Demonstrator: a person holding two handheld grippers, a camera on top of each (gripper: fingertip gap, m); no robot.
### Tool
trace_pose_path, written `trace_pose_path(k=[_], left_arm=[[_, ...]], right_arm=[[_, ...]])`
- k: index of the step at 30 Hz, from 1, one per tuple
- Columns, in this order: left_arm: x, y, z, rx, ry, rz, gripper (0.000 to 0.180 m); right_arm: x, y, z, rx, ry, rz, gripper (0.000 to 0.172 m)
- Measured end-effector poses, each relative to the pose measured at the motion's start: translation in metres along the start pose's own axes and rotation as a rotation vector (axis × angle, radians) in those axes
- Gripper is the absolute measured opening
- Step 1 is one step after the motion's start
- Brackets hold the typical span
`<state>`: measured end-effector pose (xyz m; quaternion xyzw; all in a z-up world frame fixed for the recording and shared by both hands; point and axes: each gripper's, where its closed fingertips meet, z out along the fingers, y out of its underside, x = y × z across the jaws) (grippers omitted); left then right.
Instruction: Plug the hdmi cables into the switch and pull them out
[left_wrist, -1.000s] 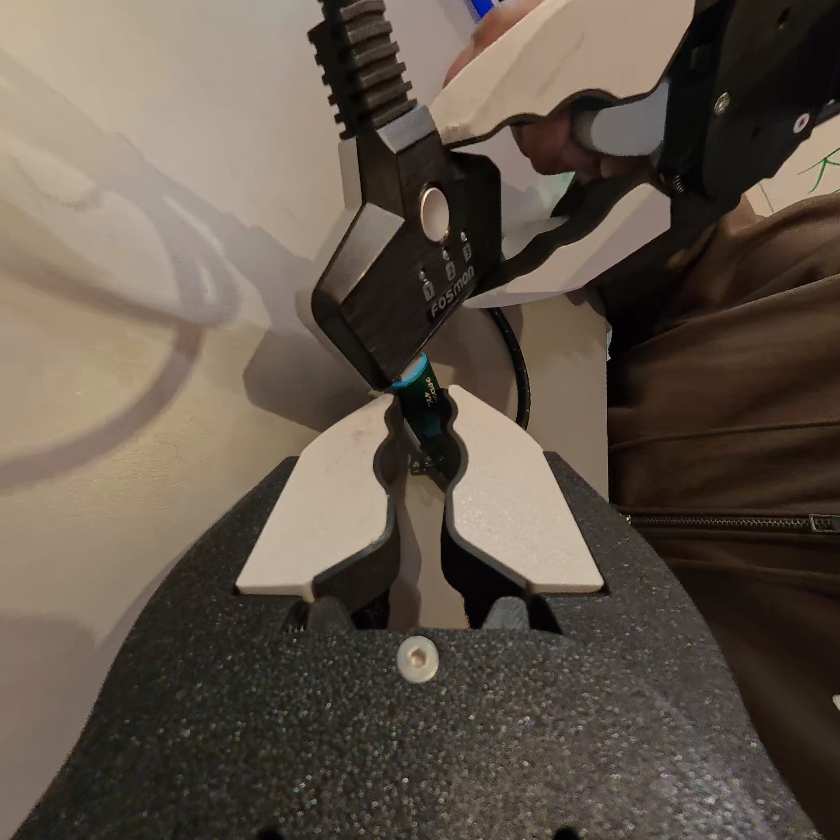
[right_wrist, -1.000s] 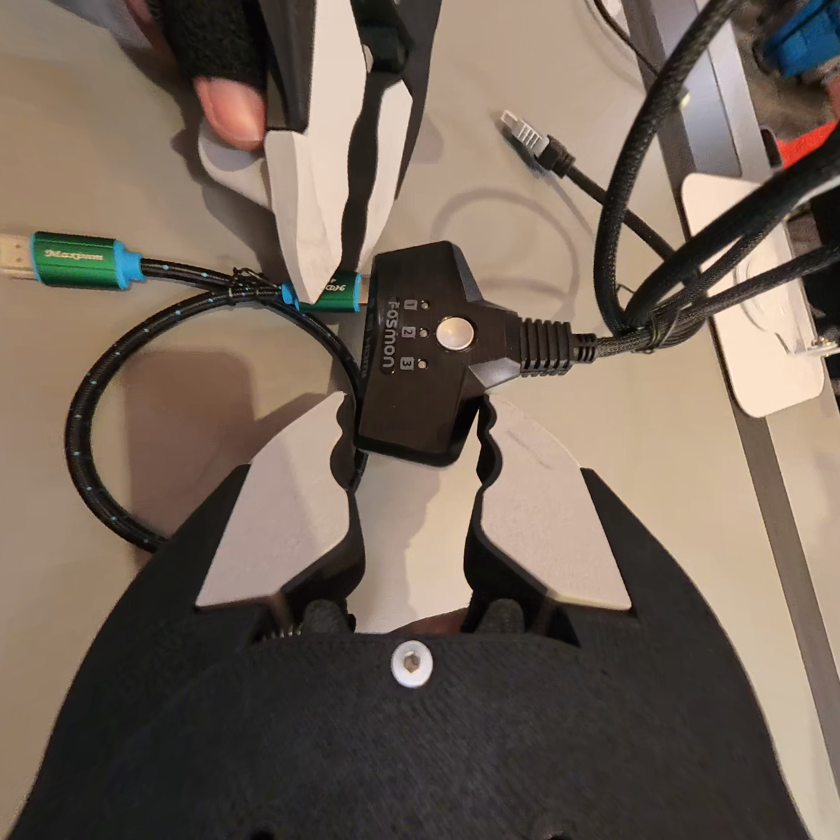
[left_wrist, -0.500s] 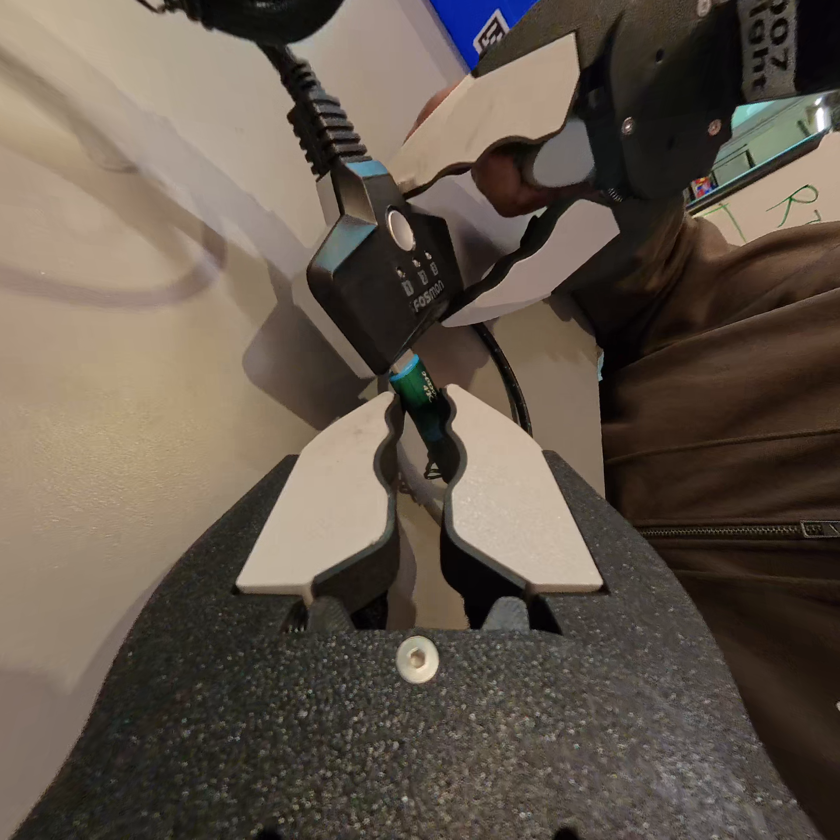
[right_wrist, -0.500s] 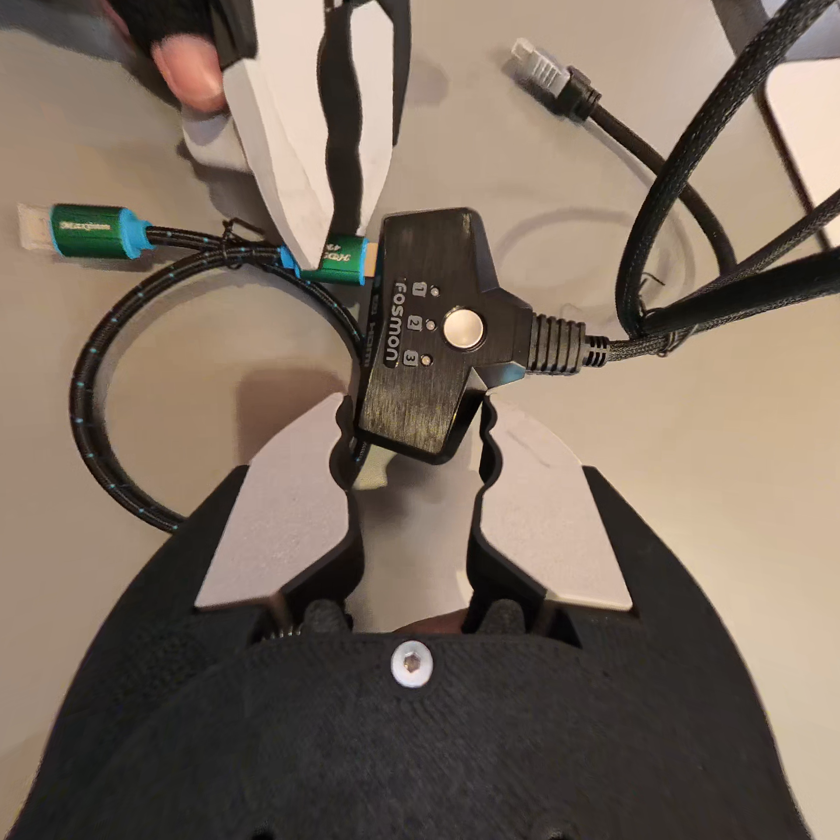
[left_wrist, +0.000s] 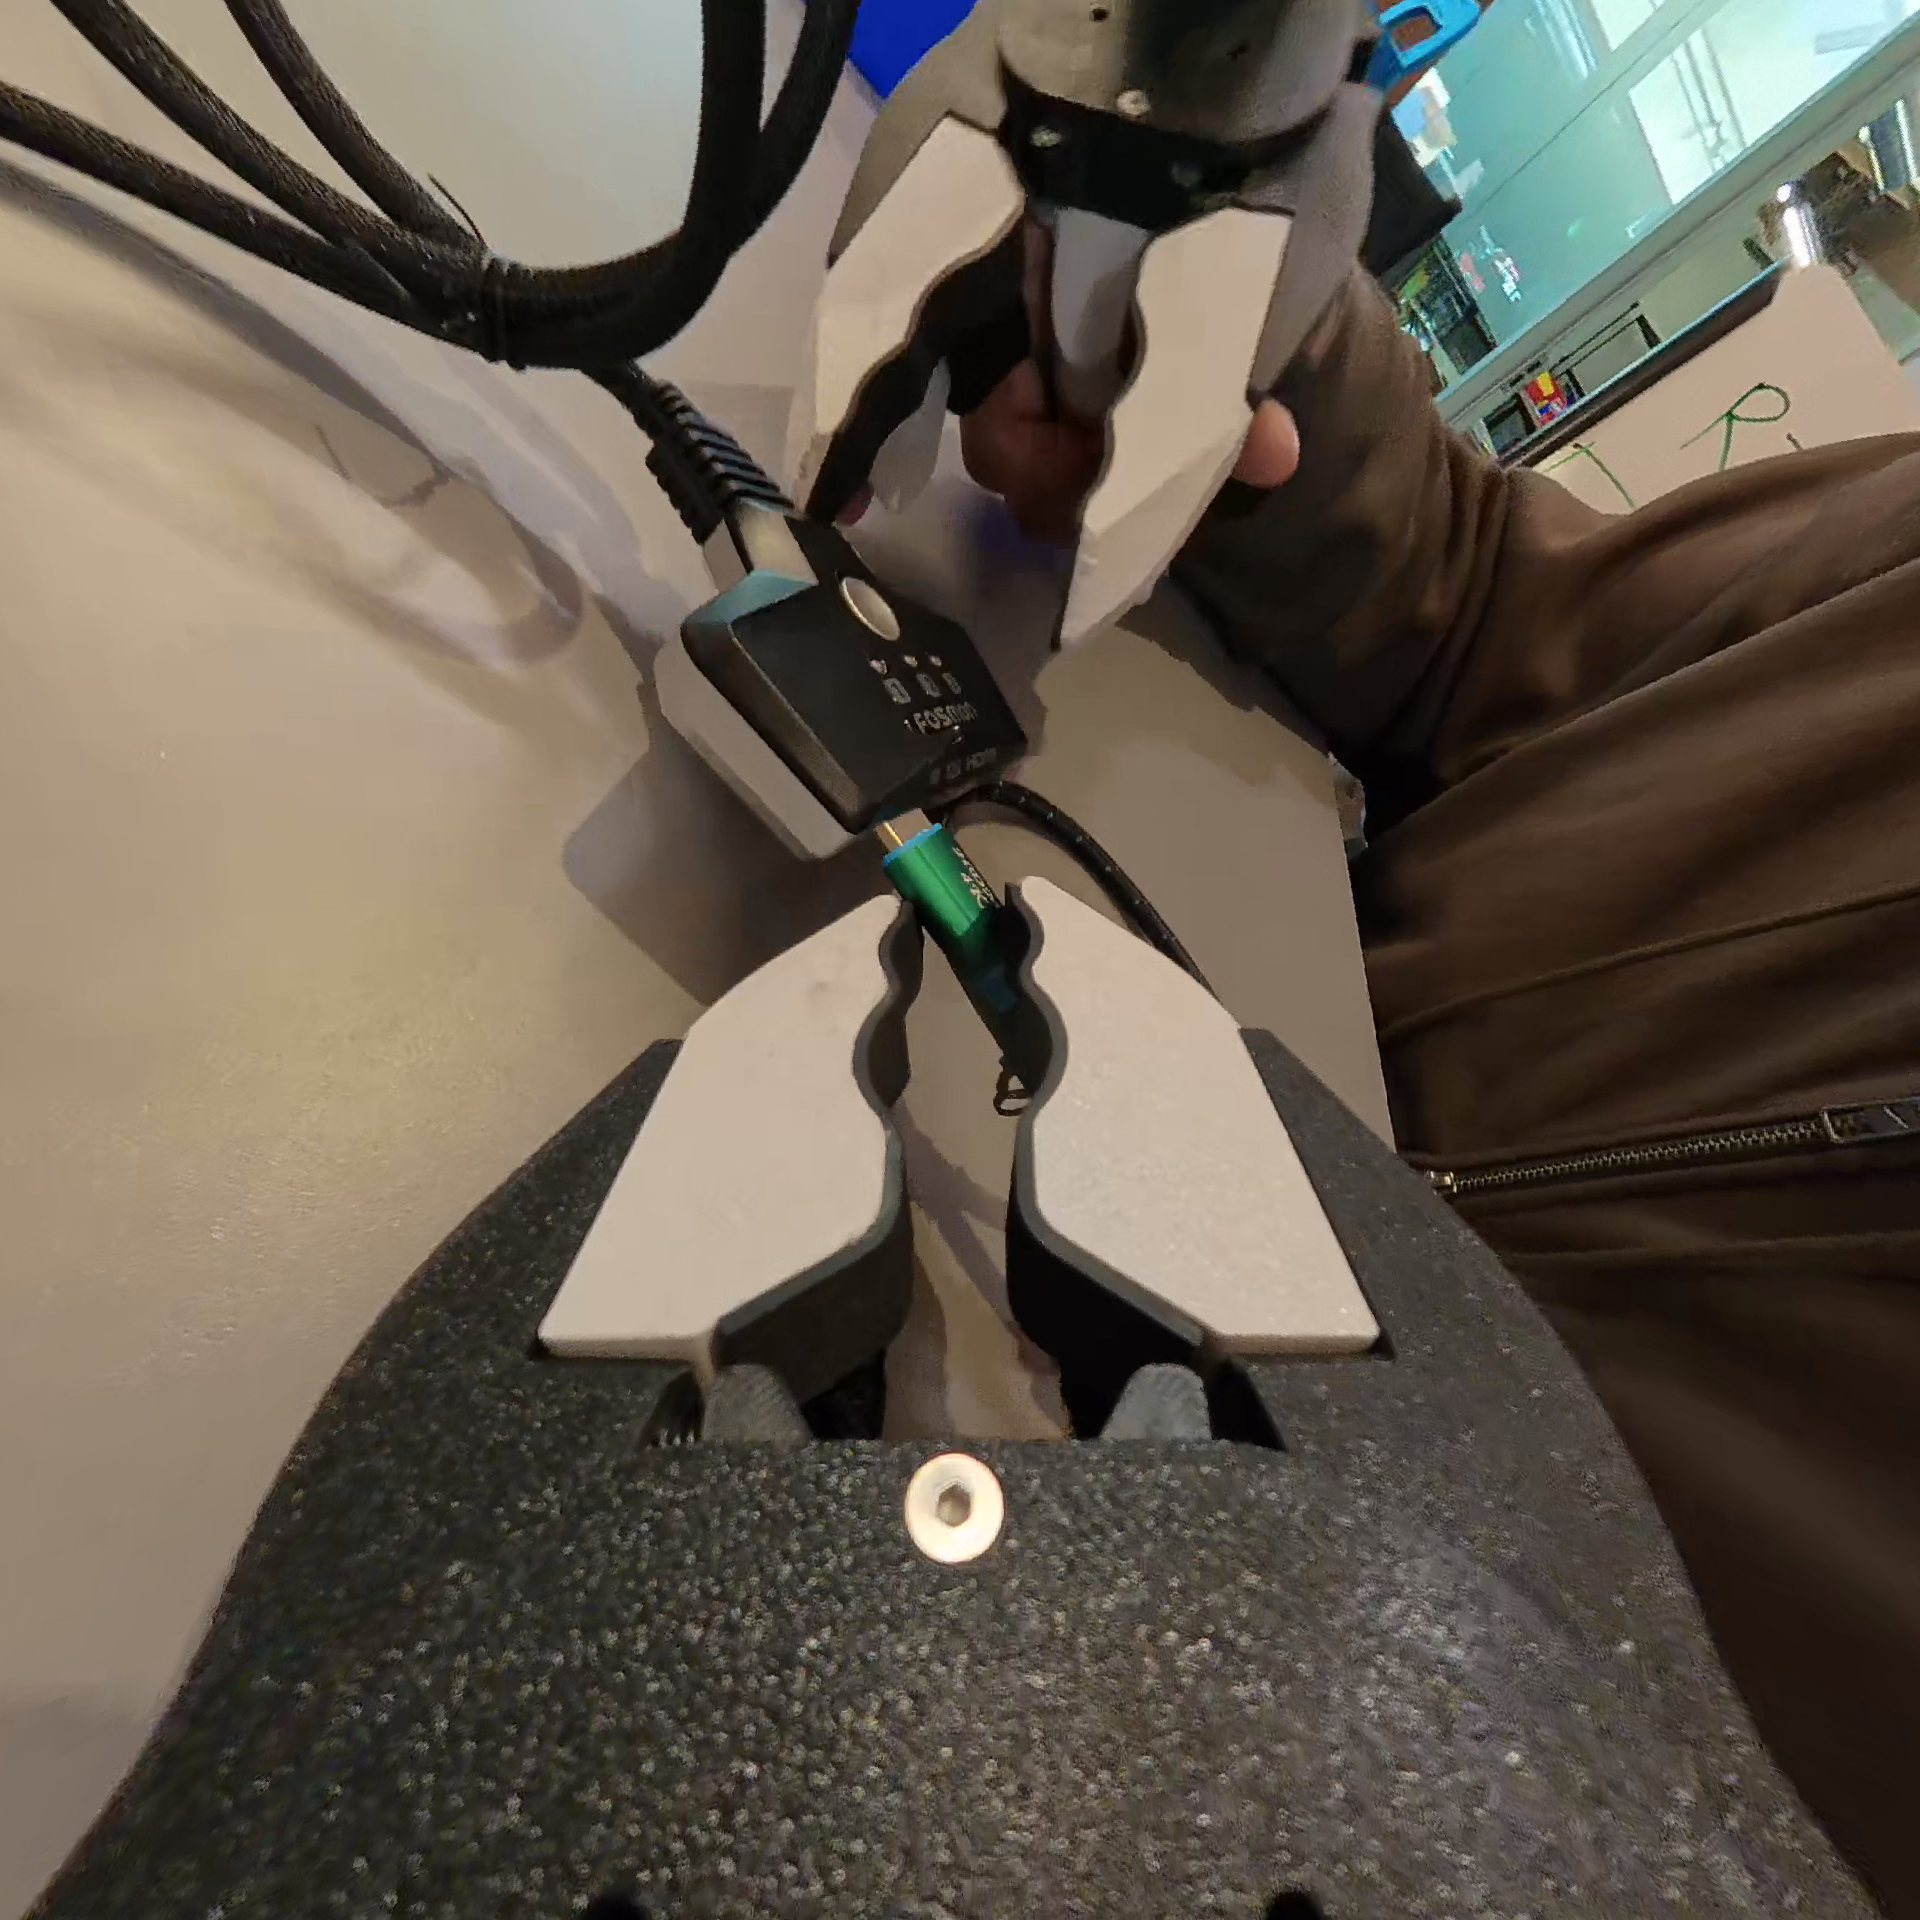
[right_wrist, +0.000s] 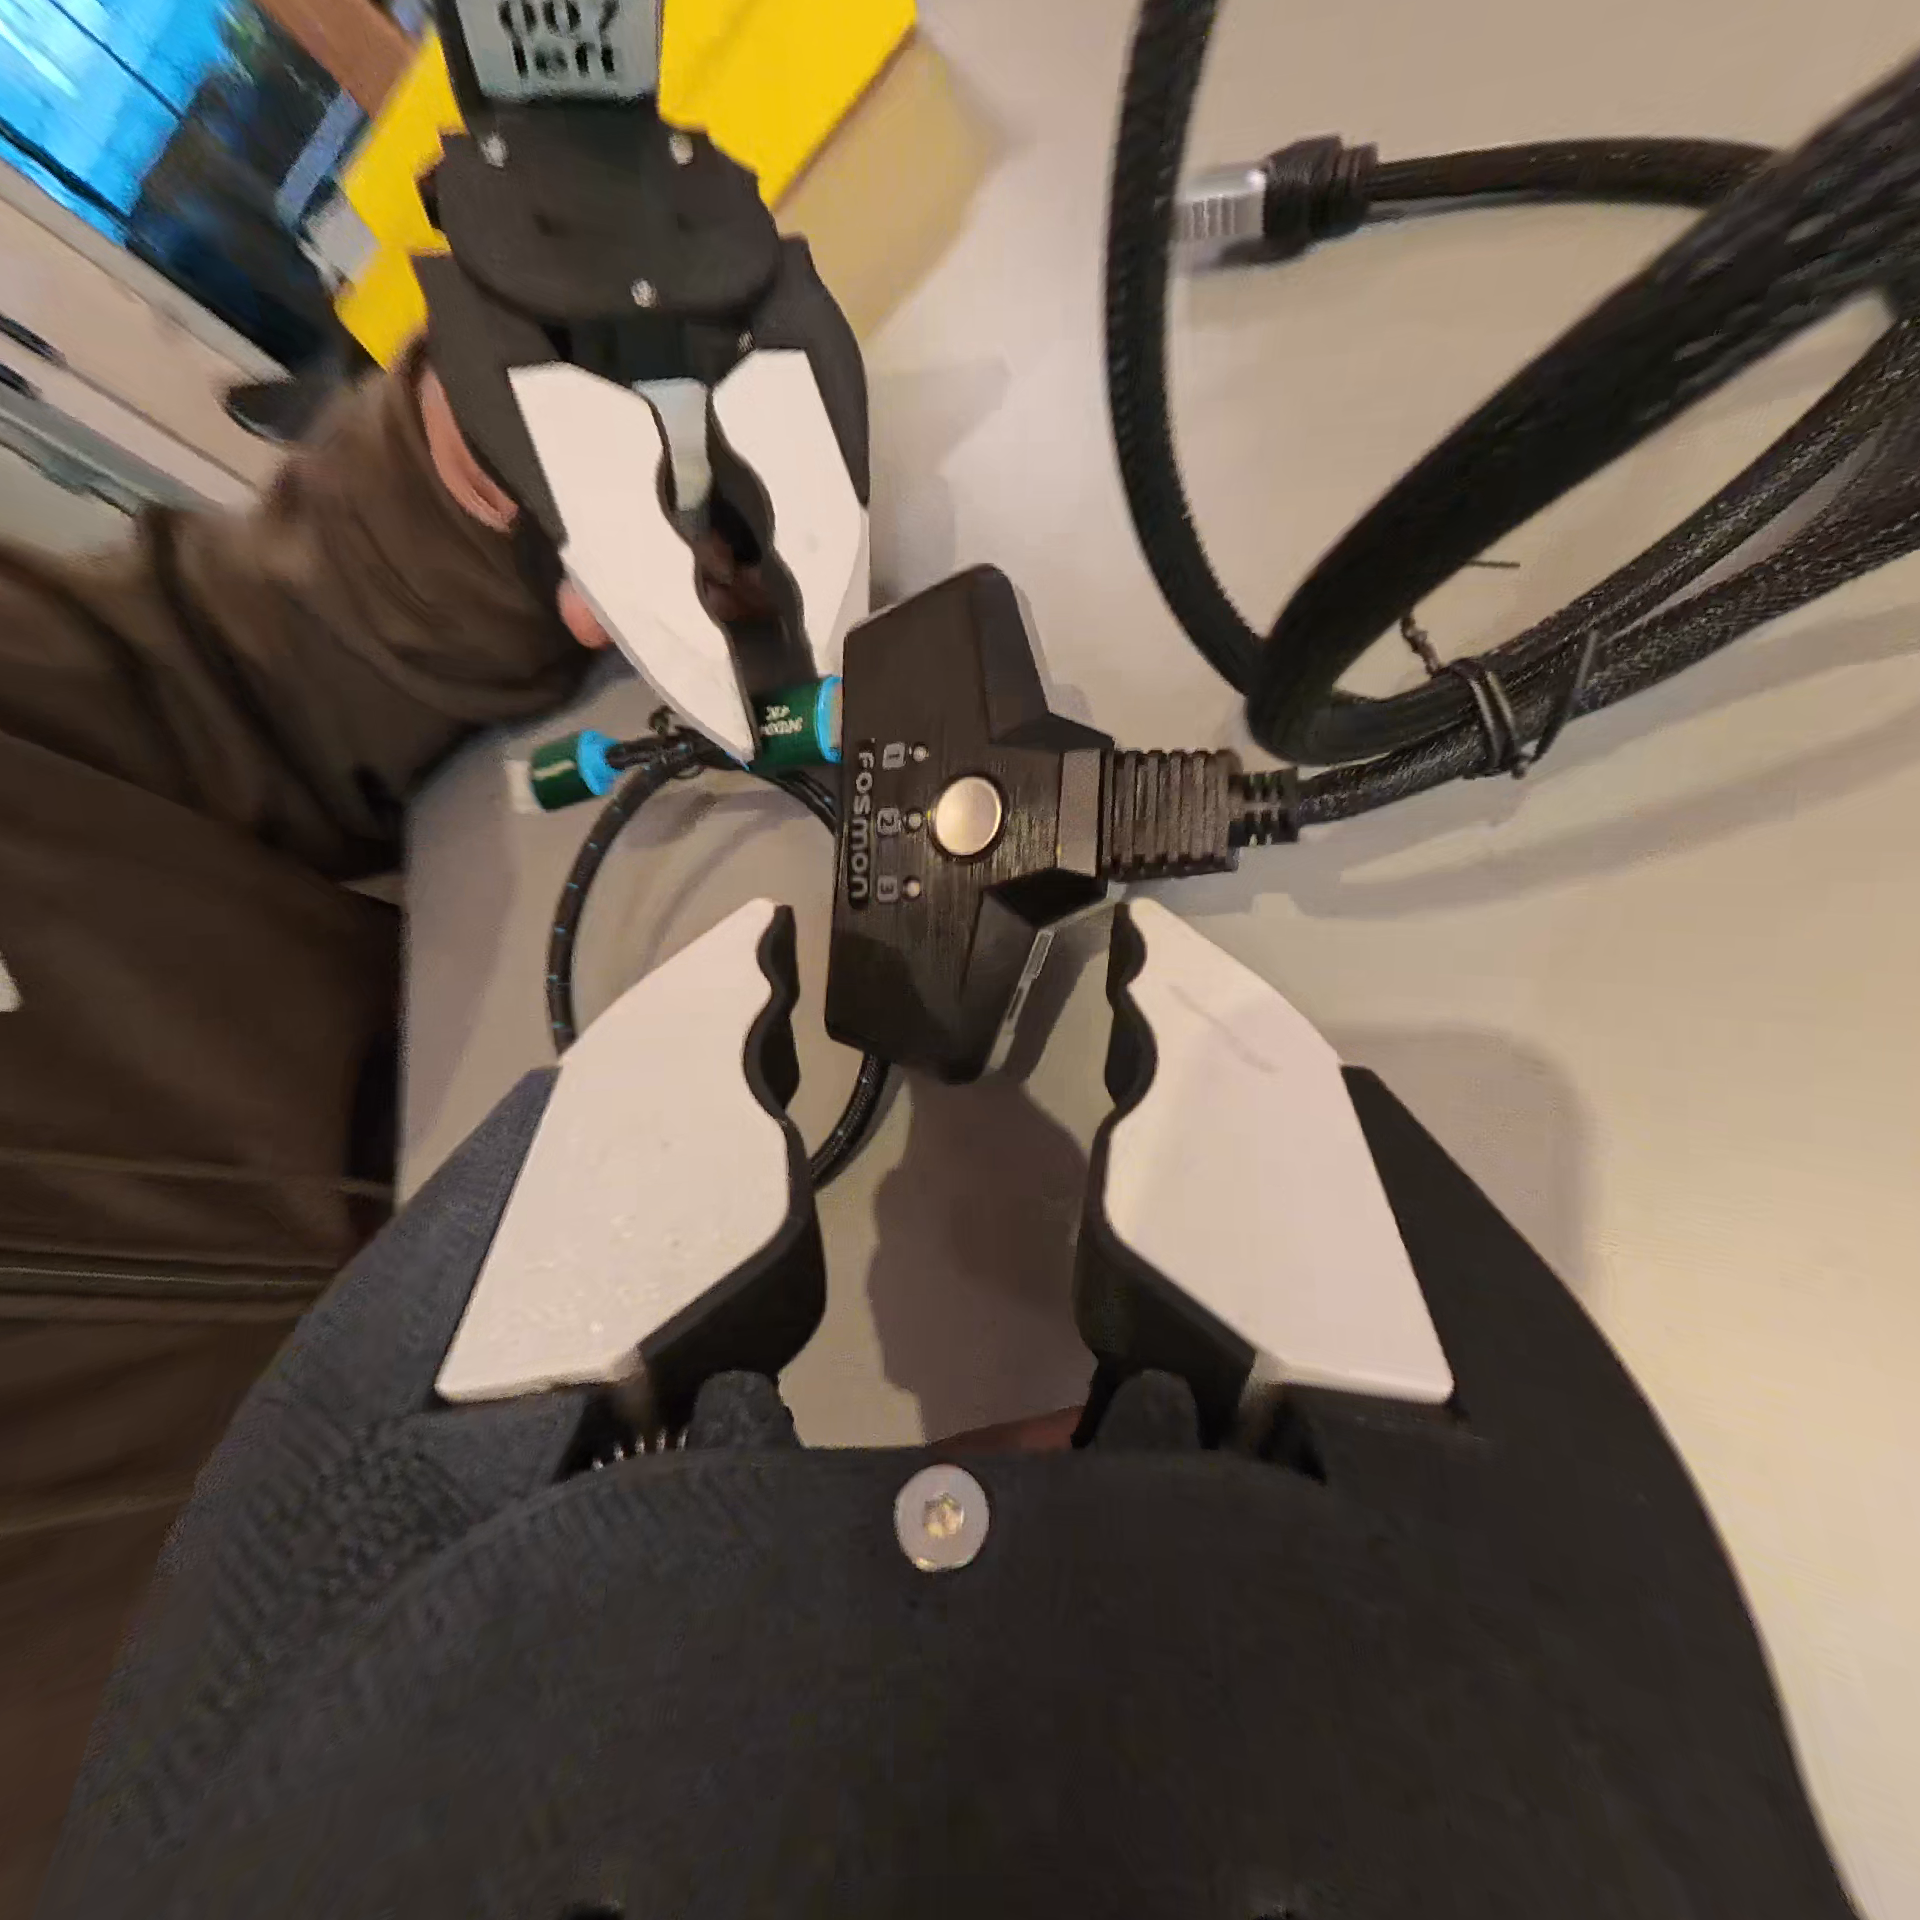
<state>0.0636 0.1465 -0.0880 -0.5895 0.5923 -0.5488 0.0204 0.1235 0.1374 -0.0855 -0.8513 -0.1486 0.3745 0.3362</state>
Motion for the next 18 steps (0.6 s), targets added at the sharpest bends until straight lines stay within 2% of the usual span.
trace_pose_path(k=[6,8,12,15,18], left_arm=[[0.003,-0.001,-0.004,-0.002,0.014,0.059,0.016],[0.003,-0.002,-0.005,0.002,0.021,0.061,0.015],[0.009,-0.005,-0.010,0.019,0.051,0.097,0.015],[0.011,-0.008,-0.014,0.040,0.064,0.123,0.015],[0.012,-0.011,-0.017,0.064,0.082,0.140,0.015]], right_arm=[[-0.004,0.002,0.009,0.017,-0.117,0.190,0.062],[-0.002,0.001,0.009,0.027,-0.133,0.238,0.056],[-0.002,0.000,0.007,0.035,-0.147,0.253,0.054],[-0.006,-0.004,0.007,0.059,-0.184,0.250,0.060],[-0.008,-0.008,0.006,0.085,-0.218,0.281,0.055]])
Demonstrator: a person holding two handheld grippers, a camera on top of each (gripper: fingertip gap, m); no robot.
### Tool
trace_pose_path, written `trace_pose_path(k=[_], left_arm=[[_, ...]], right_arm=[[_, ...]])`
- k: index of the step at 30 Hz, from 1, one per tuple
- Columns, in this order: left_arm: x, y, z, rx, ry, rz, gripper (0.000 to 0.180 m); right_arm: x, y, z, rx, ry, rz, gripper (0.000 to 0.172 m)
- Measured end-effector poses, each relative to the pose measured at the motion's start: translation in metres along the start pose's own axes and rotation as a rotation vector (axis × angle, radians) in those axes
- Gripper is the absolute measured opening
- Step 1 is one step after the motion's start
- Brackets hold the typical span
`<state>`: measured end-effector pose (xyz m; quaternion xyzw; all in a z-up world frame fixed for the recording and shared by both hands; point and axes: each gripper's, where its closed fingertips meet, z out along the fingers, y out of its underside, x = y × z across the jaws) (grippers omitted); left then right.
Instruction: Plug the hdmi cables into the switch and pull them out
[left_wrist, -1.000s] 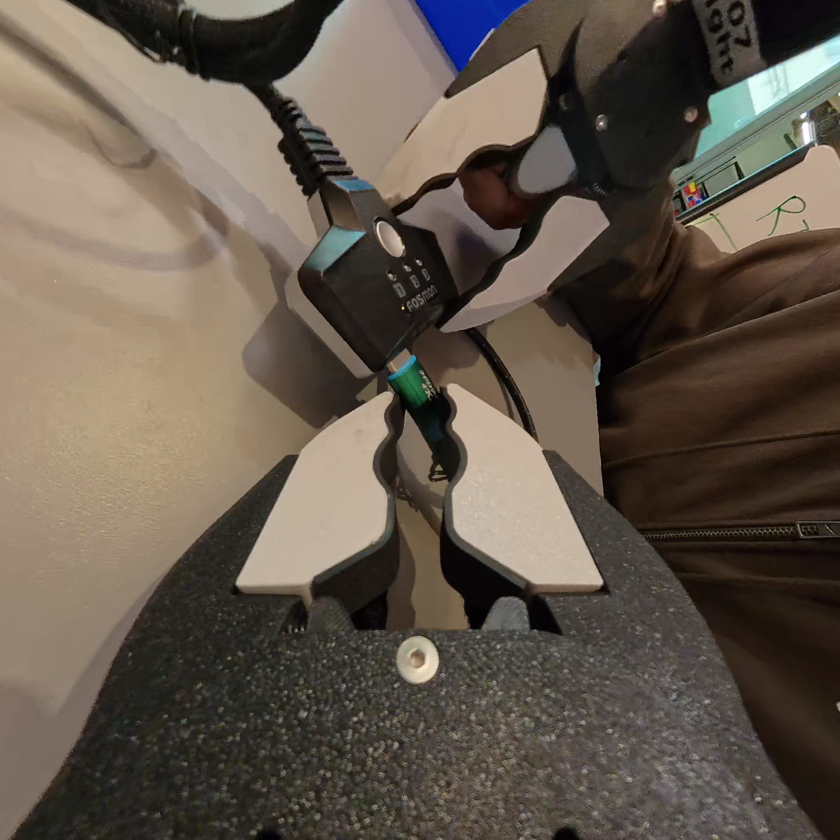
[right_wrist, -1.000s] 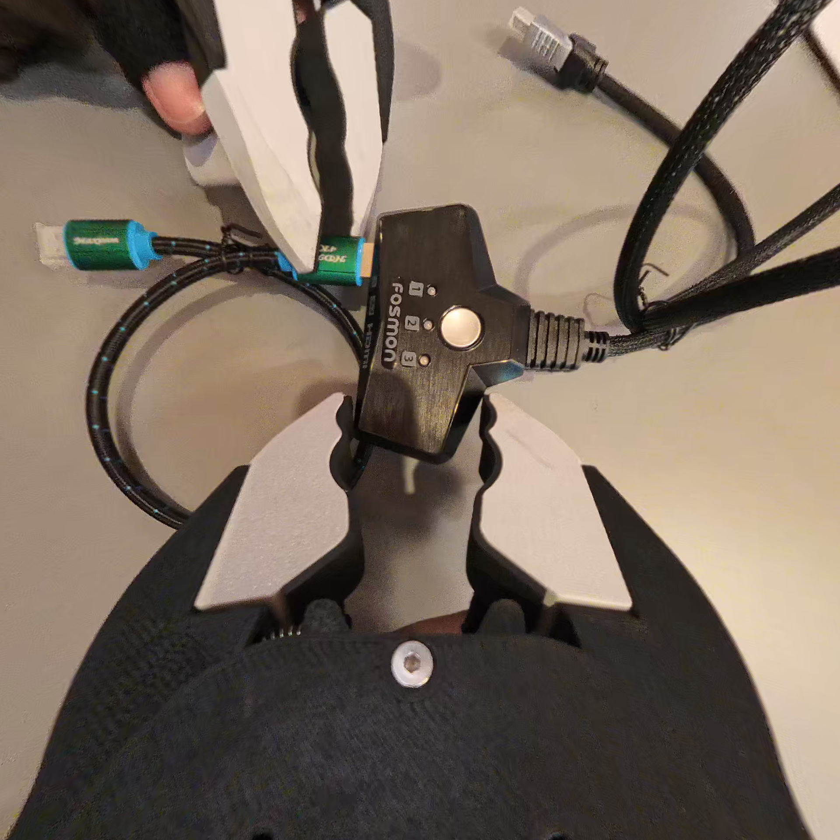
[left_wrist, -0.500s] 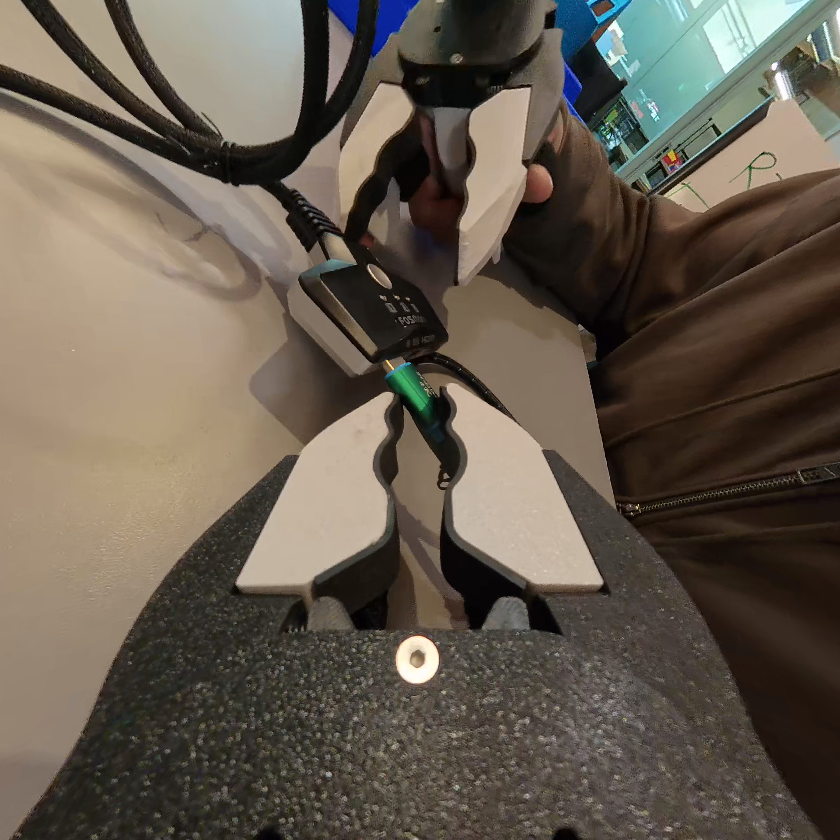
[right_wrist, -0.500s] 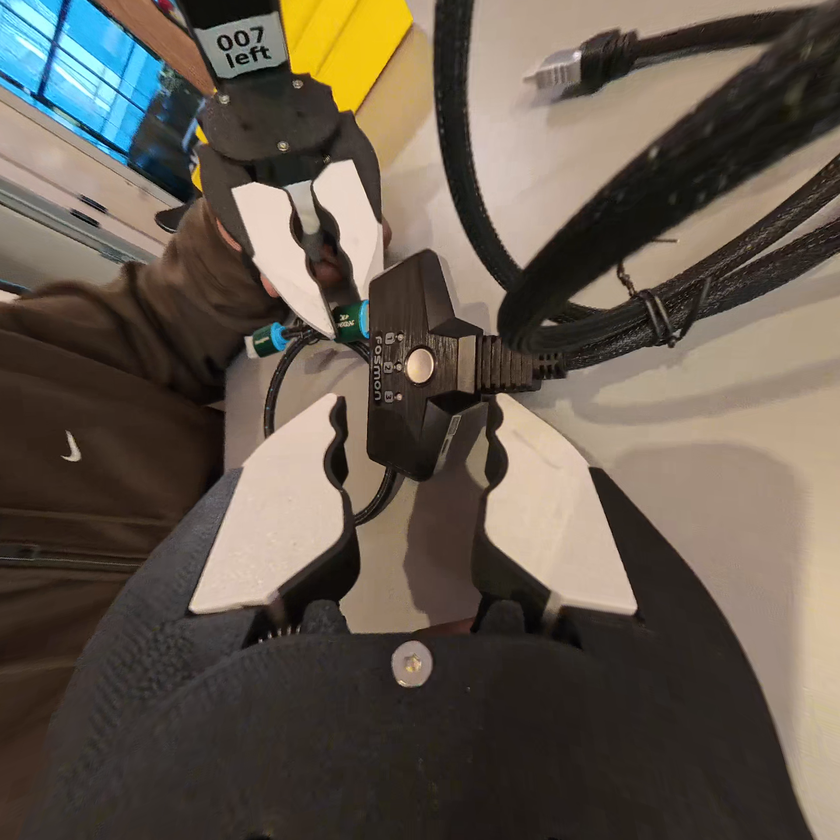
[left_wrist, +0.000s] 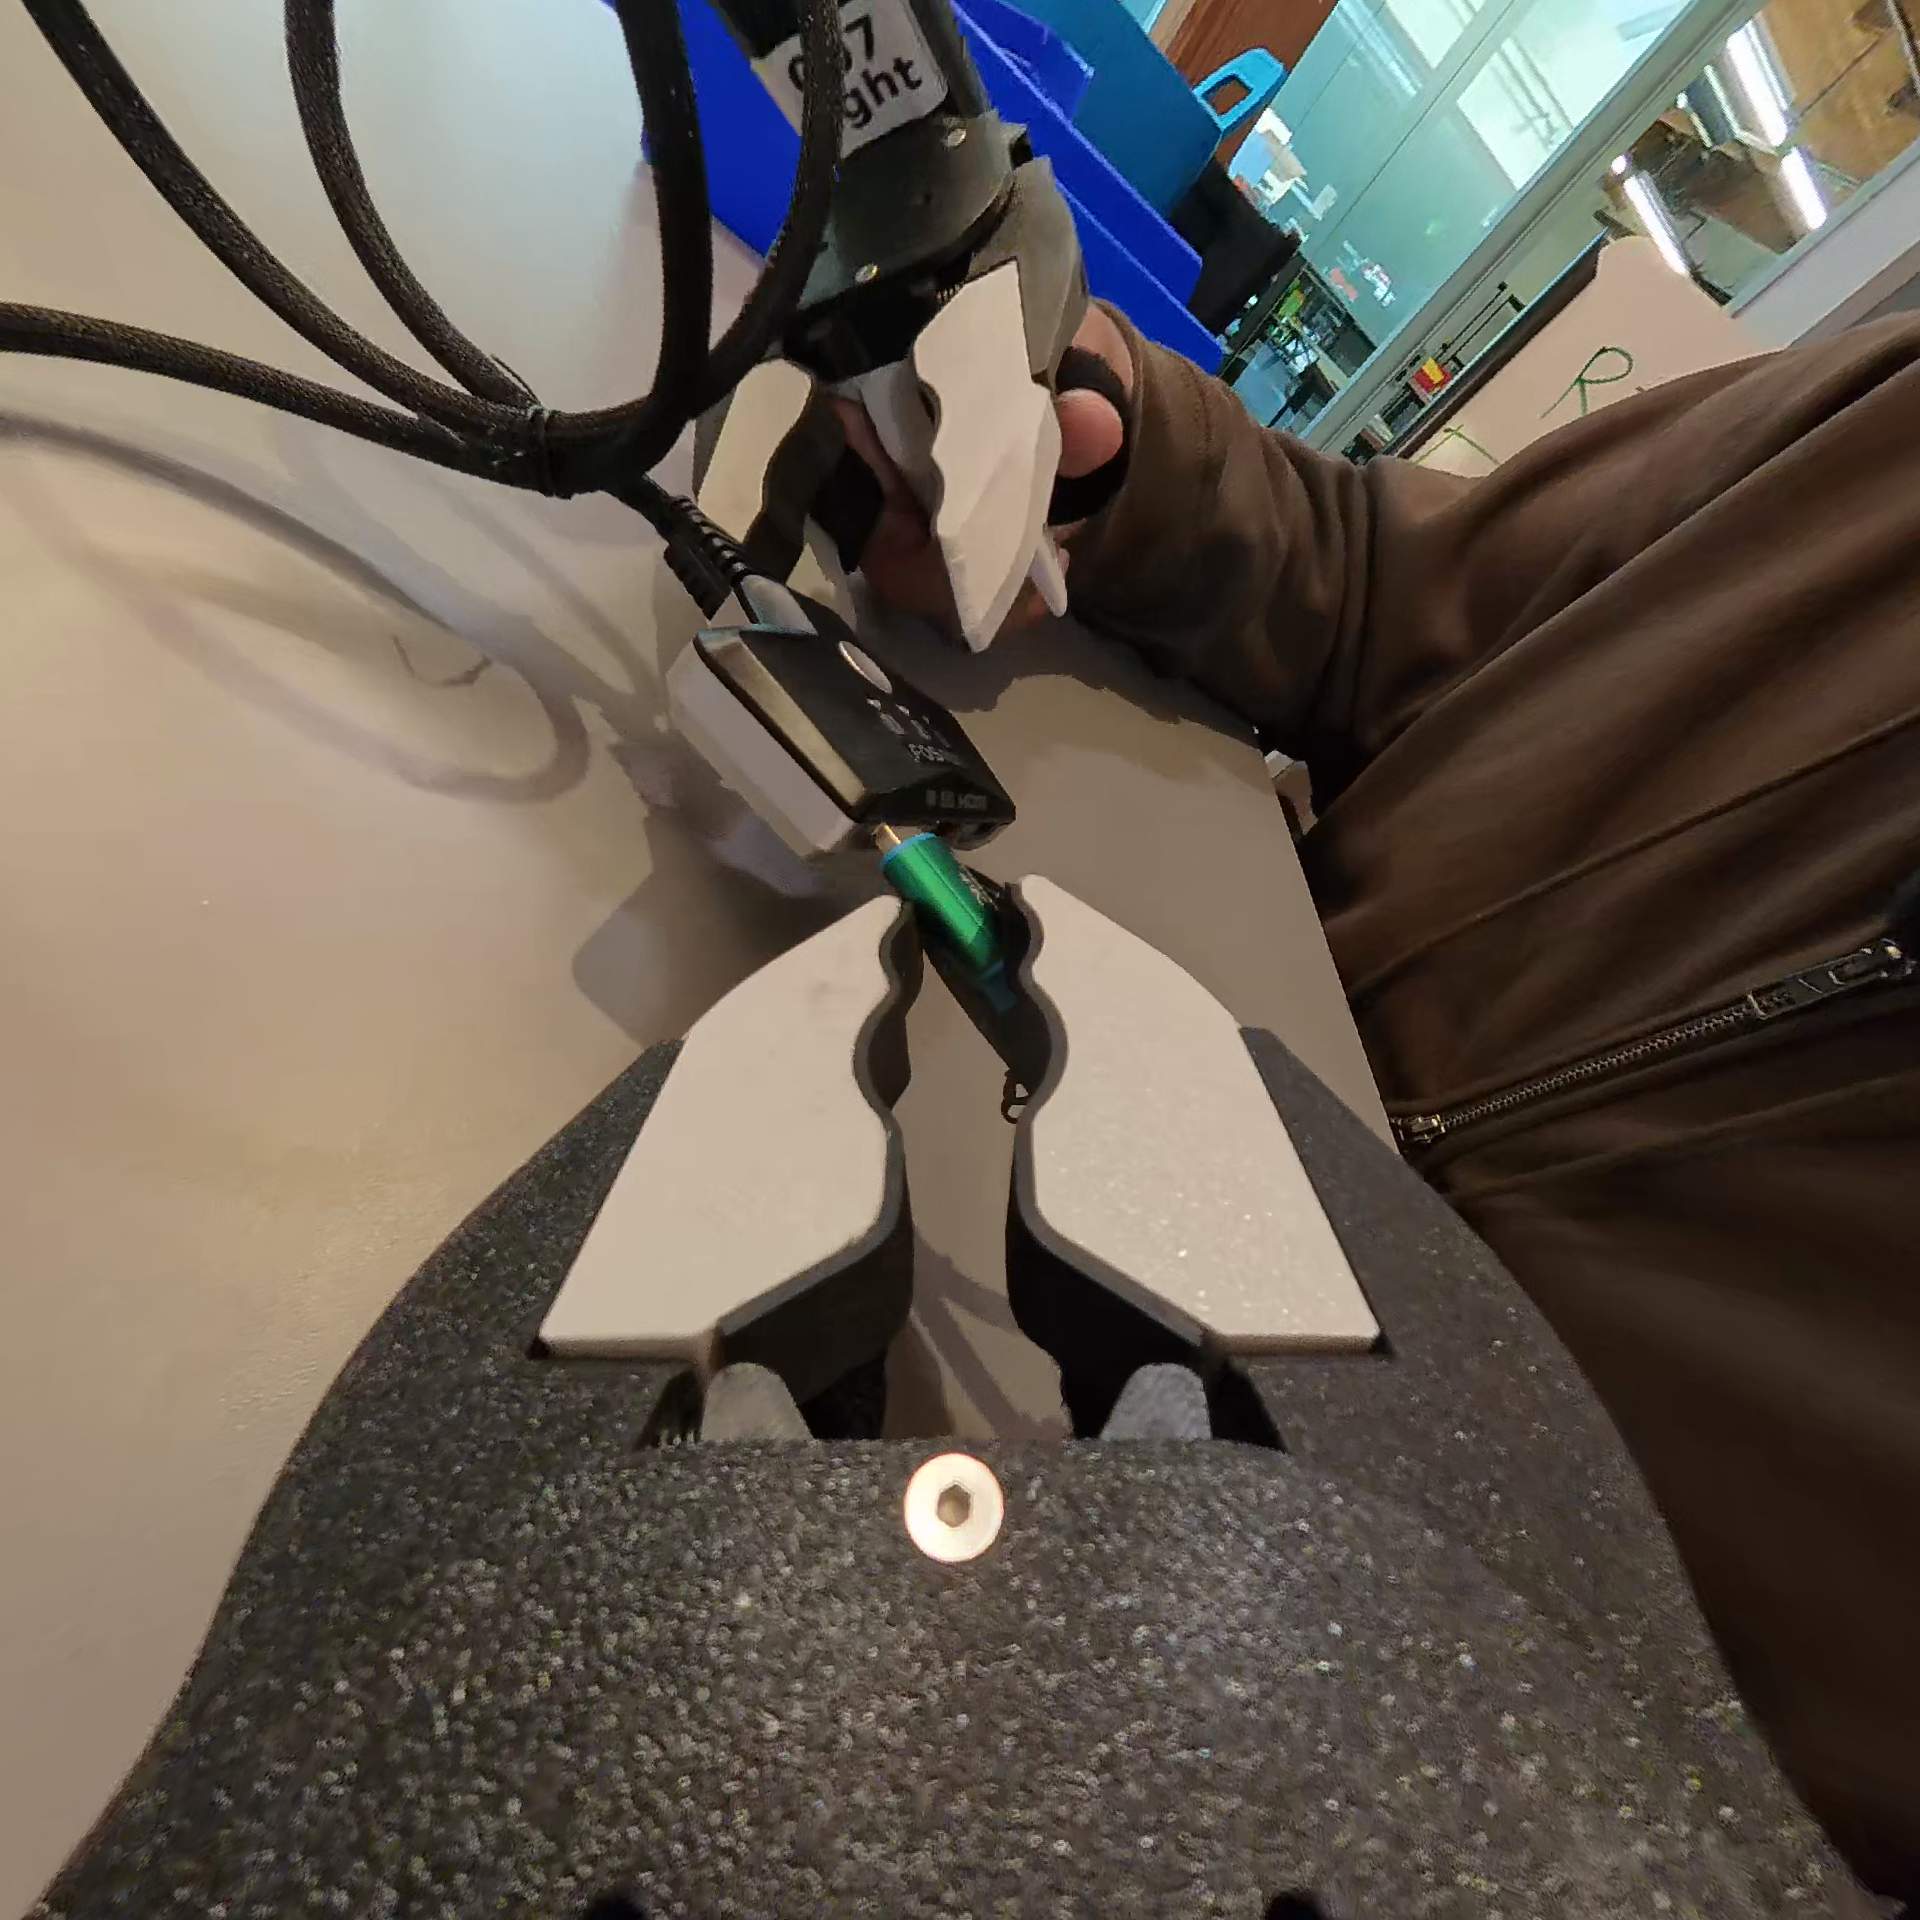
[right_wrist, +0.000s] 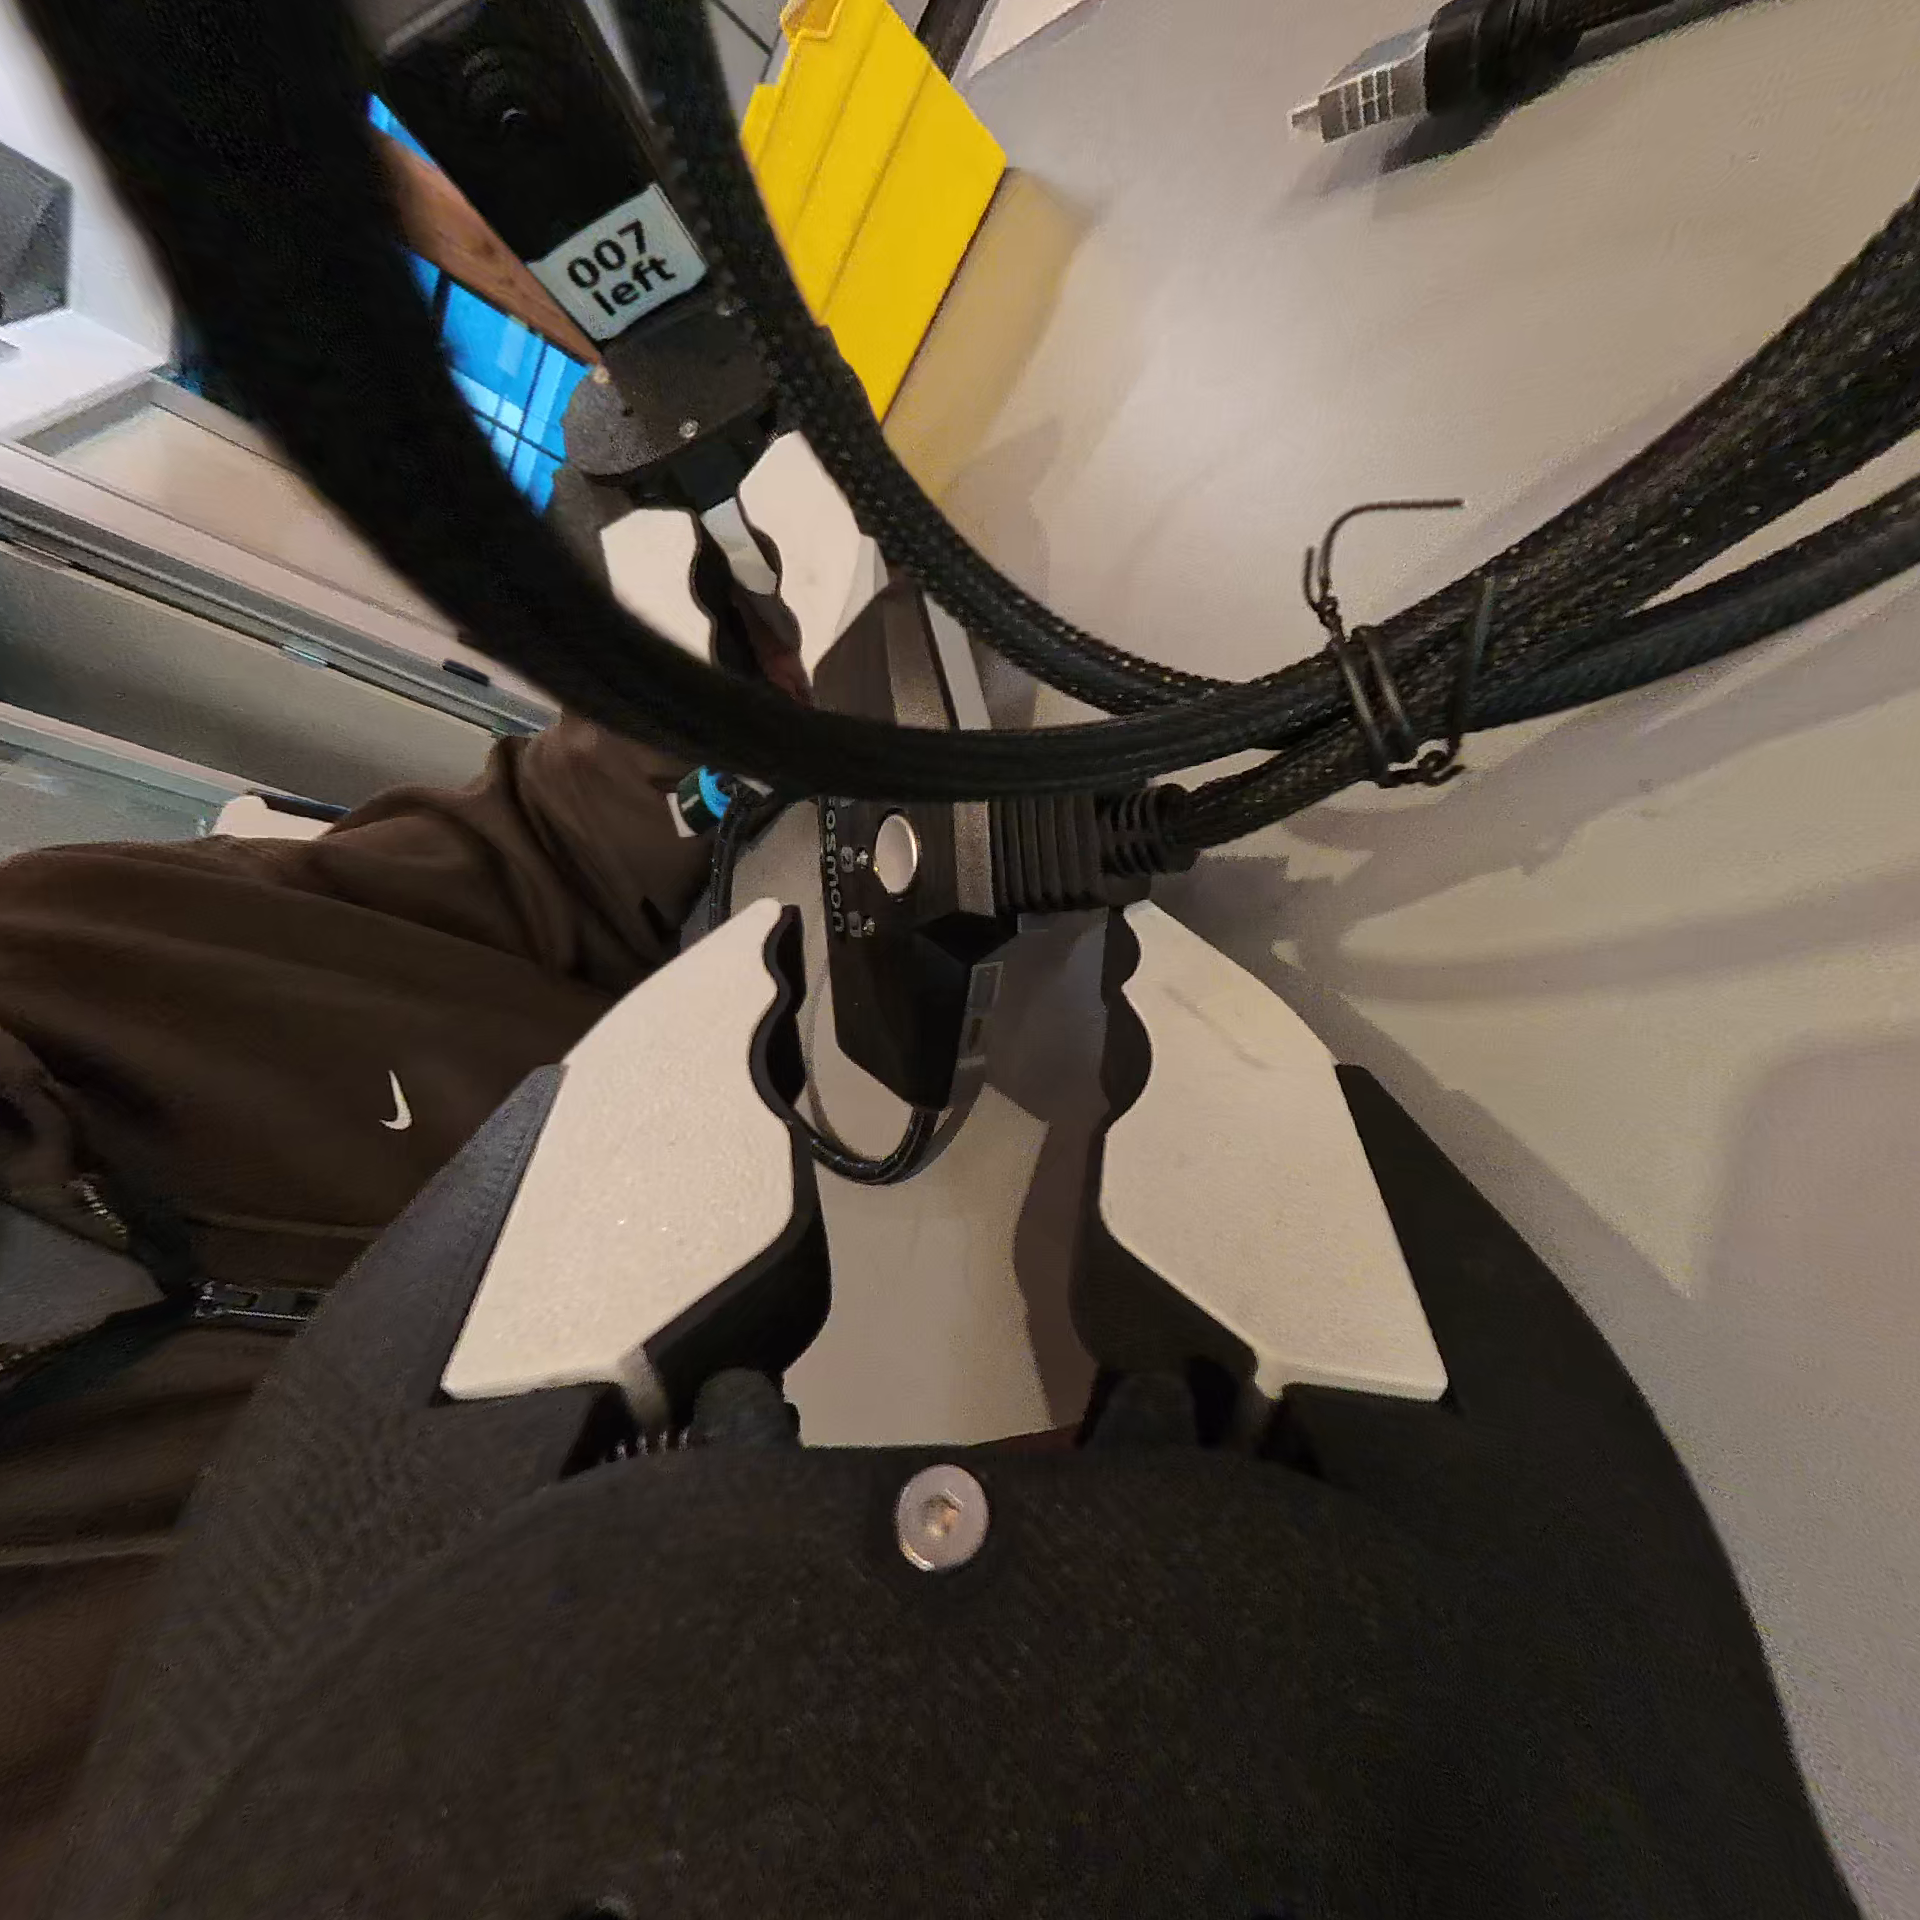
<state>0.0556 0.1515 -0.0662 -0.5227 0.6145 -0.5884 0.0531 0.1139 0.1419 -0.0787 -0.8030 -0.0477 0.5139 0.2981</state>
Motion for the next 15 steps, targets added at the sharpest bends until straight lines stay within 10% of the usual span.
trace_pose_path(k=[15], left_arm=[[0.008,-0.009,-0.002,0.070,0.036,0.064,0.015]], right_arm=[[-0.027,-0.017,0.010,0.161,-0.155,-0.003,0.027]])
